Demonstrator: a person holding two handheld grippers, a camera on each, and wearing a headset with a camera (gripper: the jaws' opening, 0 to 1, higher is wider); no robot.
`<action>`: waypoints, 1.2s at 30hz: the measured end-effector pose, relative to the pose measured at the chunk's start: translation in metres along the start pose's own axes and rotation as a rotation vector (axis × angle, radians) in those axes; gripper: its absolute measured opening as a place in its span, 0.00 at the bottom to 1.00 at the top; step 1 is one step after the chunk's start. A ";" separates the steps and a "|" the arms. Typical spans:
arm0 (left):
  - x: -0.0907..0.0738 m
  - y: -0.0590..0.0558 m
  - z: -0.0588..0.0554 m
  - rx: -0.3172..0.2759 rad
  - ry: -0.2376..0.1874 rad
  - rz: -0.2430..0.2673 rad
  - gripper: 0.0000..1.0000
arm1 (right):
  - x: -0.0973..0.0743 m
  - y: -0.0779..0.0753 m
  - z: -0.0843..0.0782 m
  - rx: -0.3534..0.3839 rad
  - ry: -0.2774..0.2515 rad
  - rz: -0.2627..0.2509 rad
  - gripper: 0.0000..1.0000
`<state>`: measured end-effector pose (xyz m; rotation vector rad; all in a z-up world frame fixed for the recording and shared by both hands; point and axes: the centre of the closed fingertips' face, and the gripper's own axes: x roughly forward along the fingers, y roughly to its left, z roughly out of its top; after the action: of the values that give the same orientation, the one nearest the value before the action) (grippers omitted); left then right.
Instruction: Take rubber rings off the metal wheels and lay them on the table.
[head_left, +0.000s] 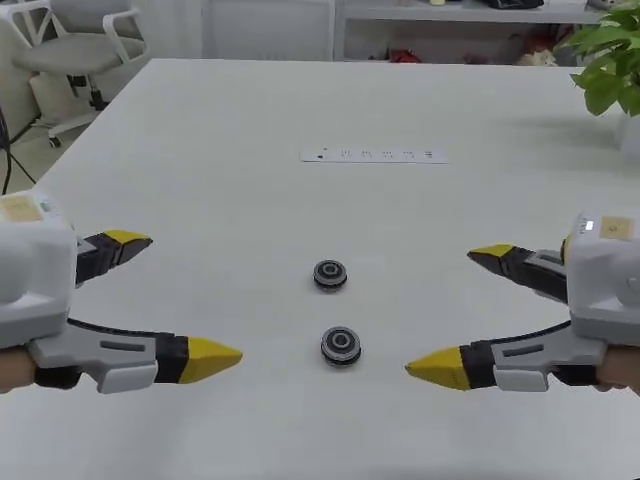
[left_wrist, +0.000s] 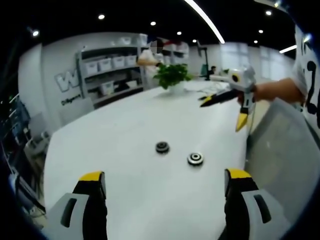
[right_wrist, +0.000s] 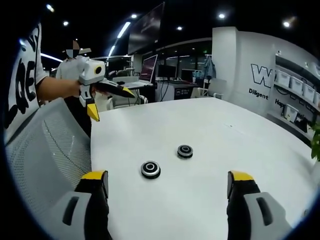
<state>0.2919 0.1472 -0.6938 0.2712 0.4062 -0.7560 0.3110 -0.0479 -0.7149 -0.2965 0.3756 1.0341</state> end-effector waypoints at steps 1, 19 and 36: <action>0.001 0.000 0.000 0.001 0.000 -0.002 0.98 | 0.001 -0.001 0.000 0.000 0.000 0.002 0.95; 0.034 -0.011 -0.002 0.041 0.030 -0.104 0.93 | 0.023 -0.006 -0.009 -0.010 0.016 0.050 0.88; 0.061 -0.018 -0.003 0.052 0.031 -0.178 0.80 | 0.051 -0.002 -0.018 -0.025 0.031 0.131 0.78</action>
<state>0.3182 0.0985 -0.7255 0.2988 0.4448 -0.9389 0.3327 -0.0170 -0.7535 -0.3137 0.4144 1.1641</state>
